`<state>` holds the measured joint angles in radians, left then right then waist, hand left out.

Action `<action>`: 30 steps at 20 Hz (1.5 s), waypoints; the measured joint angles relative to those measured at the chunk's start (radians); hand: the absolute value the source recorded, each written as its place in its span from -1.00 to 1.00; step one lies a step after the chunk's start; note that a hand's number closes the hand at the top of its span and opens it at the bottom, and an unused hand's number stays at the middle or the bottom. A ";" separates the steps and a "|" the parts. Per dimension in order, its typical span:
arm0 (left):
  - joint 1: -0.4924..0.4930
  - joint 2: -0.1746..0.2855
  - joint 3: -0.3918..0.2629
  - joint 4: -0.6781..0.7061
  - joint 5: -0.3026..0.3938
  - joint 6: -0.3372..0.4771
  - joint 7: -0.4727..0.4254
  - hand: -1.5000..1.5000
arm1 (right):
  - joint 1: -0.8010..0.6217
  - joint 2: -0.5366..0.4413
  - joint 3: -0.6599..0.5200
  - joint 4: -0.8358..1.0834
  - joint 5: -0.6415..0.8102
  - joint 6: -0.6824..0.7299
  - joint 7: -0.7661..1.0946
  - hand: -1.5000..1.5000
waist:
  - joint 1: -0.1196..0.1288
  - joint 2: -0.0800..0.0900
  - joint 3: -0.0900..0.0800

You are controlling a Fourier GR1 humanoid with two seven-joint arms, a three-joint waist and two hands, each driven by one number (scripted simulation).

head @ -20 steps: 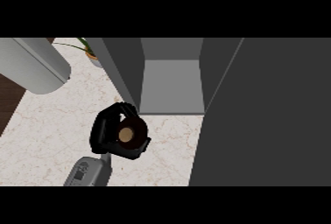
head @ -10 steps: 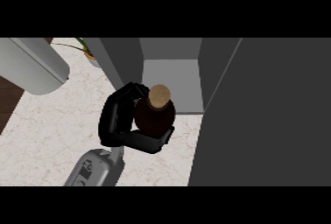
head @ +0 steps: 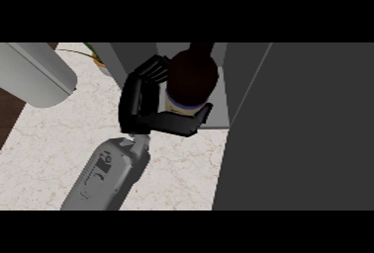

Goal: Pick up the wine, place it into the cabinet and close the cabinet

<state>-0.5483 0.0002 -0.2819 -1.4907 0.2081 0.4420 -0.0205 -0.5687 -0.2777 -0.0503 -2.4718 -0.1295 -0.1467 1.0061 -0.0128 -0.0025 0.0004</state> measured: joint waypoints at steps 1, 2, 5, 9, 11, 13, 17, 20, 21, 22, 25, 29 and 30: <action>-0.027 0.000 -0.007 0.027 0.003 0.022 -0.008 1.00 | -0.008 0.000 -0.007 0.012 -0.008 0.004 -0.003 -1.00 | -0.001 0.001 0.000; -0.047 0.000 -0.003 0.050 0.006 0.030 -0.014 1.00 | -0.005 0.000 -0.014 0.012 -0.012 0.007 -0.005 -1.00 | -0.002 0.001 0.000; -0.089 0.000 -0.007 0.106 0.003 0.058 -0.029 1.00 | -0.011 0.005 -0.005 0.013 -0.015 0.010 -0.004 -1.00 | -0.002 0.001 0.000; -0.143 0.000 -0.029 0.204 -0.038 0.091 -0.070 1.00 | -0.029 0.006 -0.018 0.018 -0.019 0.012 0.001 -1.00 | -0.004 0.002 0.000; -0.156 0.001 -0.023 0.249 -0.052 0.088 -0.102 1.00 | -0.031 0.005 -0.022 0.019 -0.023 0.014 0.004 -1.00 | -0.005 0.002 0.000; -0.164 0.002 -0.012 0.274 -0.061 0.080 -0.119 1.00 | -0.025 0.005 -0.025 0.017 -0.025 0.014 0.007 -1.00 | -0.003 0.002 0.000; -0.170 0.001 -0.016 0.349 -0.047 0.078 -0.182 1.00 | 0.004 0.017 -0.024 0.021 -0.028 0.030 -0.023 -1.00 | -0.003 0.003 0.000; -0.185 0.000 -0.031 0.426 -0.009 0.095 -0.249 1.00 | -0.027 0.020 -0.005 0.026 -0.025 0.023 -0.009 -1.00 | -0.008 0.004 -0.001; -0.188 0.000 -0.031 0.445 0.000 0.092 -0.262 1.00 | -0.037 0.022 0.000 0.027 -0.024 0.019 -0.005 -1.00 | -0.007 0.004 -0.001; -0.205 0.000 -0.025 0.472 0.010 0.091 -0.273 1.00 | -0.046 0.022 0.004 0.027 -0.023 0.016 -0.001 -1.00 | -0.008 0.004 -0.001; -0.223 0.001 -0.027 0.518 0.037 0.093 -0.296 1.00 | -0.032 0.024 -0.006 0.031 -0.029 0.023 -0.007 -1.00 | -0.007 0.004 -0.001; -0.228 0.000 -0.049 0.597 0.095 0.097 -0.362 1.00 | -0.031 0.021 -0.015 0.031 -0.034 0.026 -0.007 -1.00 | -0.011 0.004 -0.001; -0.227 0.000 -0.049 0.613 0.102 0.092 -0.369 1.00 | -0.020 0.025 -0.010 0.033 -0.033 0.030 -0.015 -1.00 | -0.010 0.004 -0.001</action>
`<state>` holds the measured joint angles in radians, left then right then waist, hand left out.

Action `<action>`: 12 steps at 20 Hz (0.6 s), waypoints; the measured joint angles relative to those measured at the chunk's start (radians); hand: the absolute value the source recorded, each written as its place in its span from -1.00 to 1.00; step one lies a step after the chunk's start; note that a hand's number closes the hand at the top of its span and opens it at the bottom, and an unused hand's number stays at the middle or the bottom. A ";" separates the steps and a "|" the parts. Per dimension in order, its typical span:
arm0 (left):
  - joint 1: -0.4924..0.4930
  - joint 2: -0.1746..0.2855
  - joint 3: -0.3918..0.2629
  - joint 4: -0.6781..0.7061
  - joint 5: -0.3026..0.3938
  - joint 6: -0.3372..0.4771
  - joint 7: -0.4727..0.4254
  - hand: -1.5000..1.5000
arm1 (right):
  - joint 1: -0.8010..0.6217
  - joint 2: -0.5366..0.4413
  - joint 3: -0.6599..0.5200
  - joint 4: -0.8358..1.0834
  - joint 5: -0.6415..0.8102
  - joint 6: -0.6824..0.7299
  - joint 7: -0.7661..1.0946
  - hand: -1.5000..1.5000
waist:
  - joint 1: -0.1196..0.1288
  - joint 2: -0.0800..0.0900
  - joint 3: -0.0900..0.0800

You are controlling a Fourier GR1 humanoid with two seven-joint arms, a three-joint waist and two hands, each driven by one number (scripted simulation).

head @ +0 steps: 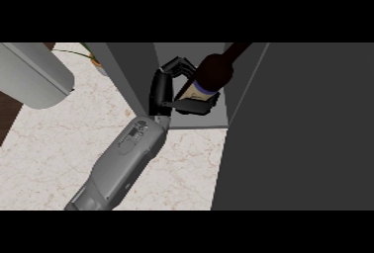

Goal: Pick up the wine, place it into the cabinet and close the cabinet

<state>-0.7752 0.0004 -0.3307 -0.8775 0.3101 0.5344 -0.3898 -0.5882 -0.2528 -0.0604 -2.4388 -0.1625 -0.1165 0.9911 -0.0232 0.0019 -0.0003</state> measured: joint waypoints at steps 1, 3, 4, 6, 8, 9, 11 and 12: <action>-0.005 0.000 -0.005 0.024 0.009 0.003 -0.016 1.00 | -0.008 -0.003 -0.009 0.004 -0.001 0.000 0.001 -1.00 | -0.001 0.000 0.000; -0.006 0.000 -0.009 0.069 0.017 -0.003 -0.048 1.00 | 0.007 0.009 0.014 0.006 0.001 0.001 -0.005 -1.00 | -0.002 0.001 0.000; -0.007 0.000 -0.020 0.091 0.023 0.001 -0.058 1.00 | 0.005 0.010 0.010 0.009 0.000 0.003 -0.007 -1.00 | -0.002 0.001 0.000; -0.018 0.000 -0.034 0.126 0.031 0.006 -0.070 1.00 | 0.010 0.014 0.009 0.014 -0.001 0.006 -0.015 -1.00 | -0.003 0.001 0.000; -0.024 0.000 -0.035 0.179 0.037 0.002 -0.103 1.00 | 0.008 0.009 -0.006 0.016 -0.004 0.012 -0.019 -1.00 | -0.005 0.002 0.000; -0.029 0.000 -0.037 0.205 0.038 0.002 -0.116 1.00 | 0.001 0.007 -0.004 0.015 -0.005 0.011 -0.016 -1.00 | -0.006 0.002 0.000; -0.033 0.000 -0.041 0.246 0.052 0.015 -0.154 1.00 | 0.008 0.007 -0.004 0.015 -0.006 0.015 -0.017 -1.00 | -0.009 0.003 0.000; -0.033 0.000 -0.045 0.264 0.067 0.018 -0.175 1.00 | 0.009 0.005 -0.006 0.015 -0.008 0.018 -0.018 -1.00 | -0.011 0.003 0.000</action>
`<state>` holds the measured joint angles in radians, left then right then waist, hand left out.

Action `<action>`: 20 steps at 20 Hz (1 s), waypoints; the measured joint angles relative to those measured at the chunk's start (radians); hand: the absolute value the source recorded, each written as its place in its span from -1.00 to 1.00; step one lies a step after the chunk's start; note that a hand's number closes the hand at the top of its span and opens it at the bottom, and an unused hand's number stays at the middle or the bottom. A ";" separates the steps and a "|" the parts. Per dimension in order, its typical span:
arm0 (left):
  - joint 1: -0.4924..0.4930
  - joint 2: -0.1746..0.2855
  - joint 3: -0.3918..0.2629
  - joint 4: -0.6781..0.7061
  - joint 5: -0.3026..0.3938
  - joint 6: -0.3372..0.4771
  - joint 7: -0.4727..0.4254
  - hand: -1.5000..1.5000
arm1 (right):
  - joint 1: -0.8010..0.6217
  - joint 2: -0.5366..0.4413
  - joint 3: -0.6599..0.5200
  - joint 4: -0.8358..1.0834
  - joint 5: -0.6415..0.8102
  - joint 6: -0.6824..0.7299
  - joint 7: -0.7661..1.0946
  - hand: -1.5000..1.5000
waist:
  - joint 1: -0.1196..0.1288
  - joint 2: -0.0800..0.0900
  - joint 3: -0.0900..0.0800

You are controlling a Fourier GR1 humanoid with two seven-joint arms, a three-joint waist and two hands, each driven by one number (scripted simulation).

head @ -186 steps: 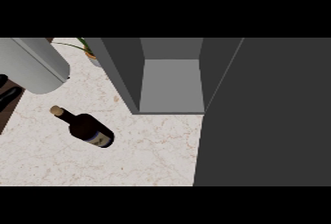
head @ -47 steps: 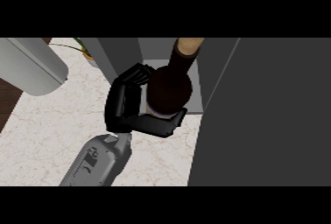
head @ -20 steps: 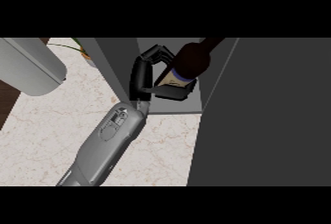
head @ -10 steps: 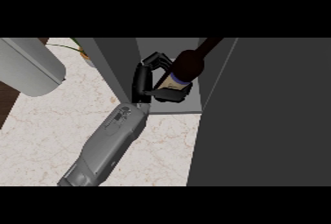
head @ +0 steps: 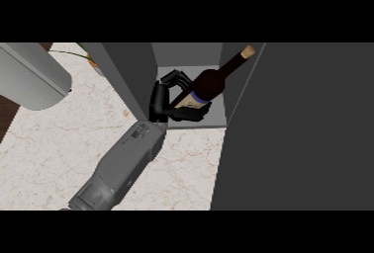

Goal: Pick up the wine, place it into the cabinet and close the cabinet

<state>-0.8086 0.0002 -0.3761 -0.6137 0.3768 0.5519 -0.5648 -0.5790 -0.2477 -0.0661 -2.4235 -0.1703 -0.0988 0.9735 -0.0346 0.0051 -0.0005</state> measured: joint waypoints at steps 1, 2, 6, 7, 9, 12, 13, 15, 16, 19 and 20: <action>-0.006 0.000 0.007 0.022 0.004 -0.003 -0.017 1.00 | 0.004 0.000 -0.001 -0.001 -0.001 0.000 0.000 -1.00 | 0.000 0.000 0.000; -0.008 0.000 0.010 0.032 0.014 -0.003 -0.034 1.00 | 0.017 0.006 0.005 -0.001 -0.001 0.004 -0.008 -1.00 | 0.001 0.000 0.000; -0.043 0.000 0.016 0.075 0.074 0.001 -0.073 1.00 | 0.008 0.004 -0.005 0.007 -0.010 0.015 -0.016 -1.00 | -0.005 0.001 0.000; -0.054 0.000 0.034 0.095 0.082 -0.010 -0.089 1.00 | 0.012 0.007 -0.003 0.007 -0.011 0.016 -0.018 -1.00 | -0.003 0.001 0.000; -0.068 0.000 0.053 0.127 0.115 -0.025 -0.115 1.00 | 0.004 0.011 0.001 0.006 -0.012 0.014 -0.016 -1.00 | -0.009 0.003 0.000; -0.105 0.000 0.094 0.179 0.146 -0.061 -0.125 1.00 | -0.005 0.020 0.003 0.013 -0.017 0.013 -0.019 -1.00 | -0.006 0.004 0.000; -0.110 0.000 0.106 0.193 0.150 -0.070 -0.131 1.00 | 0.011 0.020 0.000 0.012 -0.018 0.020 -0.028 -1.00 | -0.005 0.003 0.000; -0.131 0.000 0.125 0.233 0.163 -0.084 -0.147 1.00 | 0.005 0.019 0.001 0.011 -0.020 0.020 -0.023 -1.00 | -0.008 0.004 0.000; -0.140 0.000 0.126 0.249 0.172 -0.085 -0.153 1.00 | 0.004 0.025 0.006 0.013 -0.020 0.019 -0.028 -1.00 | -0.011 0.005 0.000; -0.189 0.005 0.157 0.313 0.178 -0.104 -0.159 1.00 | -0.010 0.026 0.011 0.015 -0.022 0.018 -0.024 -1.00 | -0.016 0.008 -0.001; -0.194 0.004 0.161 0.326 0.180 -0.108 -0.169 1.00 | -0.006 0.025 0.002 0.015 -0.024 0.021 -0.026 -1.00 | -0.017 0.008 -0.001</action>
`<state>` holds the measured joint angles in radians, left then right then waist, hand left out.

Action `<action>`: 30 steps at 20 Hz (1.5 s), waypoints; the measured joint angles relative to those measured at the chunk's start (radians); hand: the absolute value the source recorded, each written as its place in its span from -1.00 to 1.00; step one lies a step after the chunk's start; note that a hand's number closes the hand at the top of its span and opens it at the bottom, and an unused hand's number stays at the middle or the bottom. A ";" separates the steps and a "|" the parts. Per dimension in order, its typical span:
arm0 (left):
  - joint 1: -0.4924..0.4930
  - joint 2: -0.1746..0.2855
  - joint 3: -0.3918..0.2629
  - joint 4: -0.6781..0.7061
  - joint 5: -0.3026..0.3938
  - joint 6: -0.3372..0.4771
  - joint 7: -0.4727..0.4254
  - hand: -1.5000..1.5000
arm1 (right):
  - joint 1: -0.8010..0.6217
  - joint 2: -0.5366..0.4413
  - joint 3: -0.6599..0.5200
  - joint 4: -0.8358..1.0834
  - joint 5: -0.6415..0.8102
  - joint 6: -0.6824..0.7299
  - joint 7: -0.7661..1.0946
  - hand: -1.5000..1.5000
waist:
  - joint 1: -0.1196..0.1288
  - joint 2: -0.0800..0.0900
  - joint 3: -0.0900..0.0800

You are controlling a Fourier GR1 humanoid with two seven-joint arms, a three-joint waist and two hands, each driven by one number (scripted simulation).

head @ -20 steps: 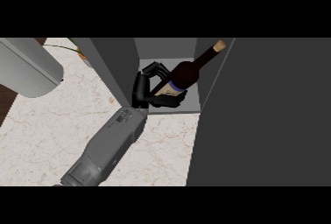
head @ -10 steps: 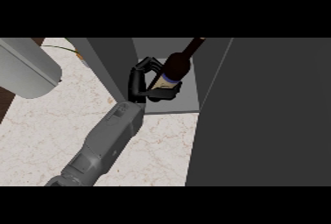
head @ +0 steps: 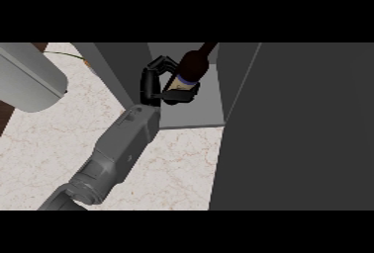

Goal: Pick up the wine, place it into the cabinet and close the cabinet

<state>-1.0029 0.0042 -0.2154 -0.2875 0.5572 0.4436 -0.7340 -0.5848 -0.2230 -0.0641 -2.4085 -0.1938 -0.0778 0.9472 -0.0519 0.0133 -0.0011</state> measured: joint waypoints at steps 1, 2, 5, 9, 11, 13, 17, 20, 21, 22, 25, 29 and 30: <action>-0.008 -0.001 0.004 0.014 0.003 -0.003 -0.006 1.00 | -0.002 0.001 0.003 -0.001 -0.001 0.001 -0.001 -1.00 | -0.002 0.001 0.000; -0.023 0.000 0.012 0.032 0.002 -0.006 -0.006 1.00 | 0.004 0.007 0.008 0.001 -0.001 0.003 -0.009 -1.00 | -0.002 0.002 0.000; -0.050 -0.002 0.016 0.072 -0.005 0.033 -0.027 1.00 | 0.001 0.010 0.009 0.006 -0.003 0.007 -0.016 -1.00 | -0.008 0.004 0.000; -0.095 0.005 0.016 0.135 -0.029 0.087 -0.023 1.00 | -0.001 0.020 0.028 0.004 -0.003 0.003 -0.015 -1.00 | -0.016 0.006 0.000; -0.108 0.013 0.016 0.161 -0.038 0.097 -0.020 1.00 | -0.006 0.019 0.029 0.003 -0.003 0.002 -0.012 -1.00 | -0.021 0.008 0.000; -0.119 0.020 0.016 0.181 -0.045 0.105 -0.020 1.00 | -0.012 0.018 0.028 0.007 -0.005 0.006 -0.017 -1.00 | -0.024 0.011 0.000; -0.132 0.022 0.017 0.211 -0.056 0.095 0.001 1.00 | -0.012 0.024 0.035 0.006 -0.006 0.006 -0.020 -1.00 | -0.029 0.012 0.000; -0.136 0.027 0.020 0.232 -0.058 0.112 0.012 1.00 | -0.010 0.028 0.047 0.003 -0.006 0.007 -0.020 -1.00 | -0.040 0.015 0.001; -0.136 0.028 0.021 0.240 -0.059 0.123 0.017 1.00 | -0.007 0.031 0.049 0.004 -0.005 0.006 -0.022 -1.00 | -0.043 0.016 0.001; -0.137 0.027 0.021 0.246 -0.061 0.127 0.022 1.00 | -0.015 0.029 0.047 0.005 -0.006 0.006 -0.020 -1.00 | -0.043 0.017 0.001; -0.131 0.020 0.038 0.248 -0.048 0.124 0.028 1.00 | -0.024 0.032 0.044 0.007 -0.007 0.005 -0.020 -1.00 | -0.044 0.020 0.000; -0.115 0.016 0.085 0.228 -0.006 0.060 0.029 1.00 | -0.028 0.035 0.042 0.009 -0.008 0.007 -0.024 -1.00 | -0.047 0.024 -0.001; -0.104 0.012 0.097 0.223 0.006 0.043 0.024 1.00 | -0.031 0.035 0.043 0.008 -0.009 0.007 -0.022 -1.00 | -0.049 0.024 -0.001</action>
<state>-1.1066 0.0162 -0.1186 -0.0643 0.5629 0.4866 -0.7099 -0.6161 -0.1876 -0.0210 -2.4002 -0.2027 -0.0710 0.9249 -0.1006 0.0377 -0.0025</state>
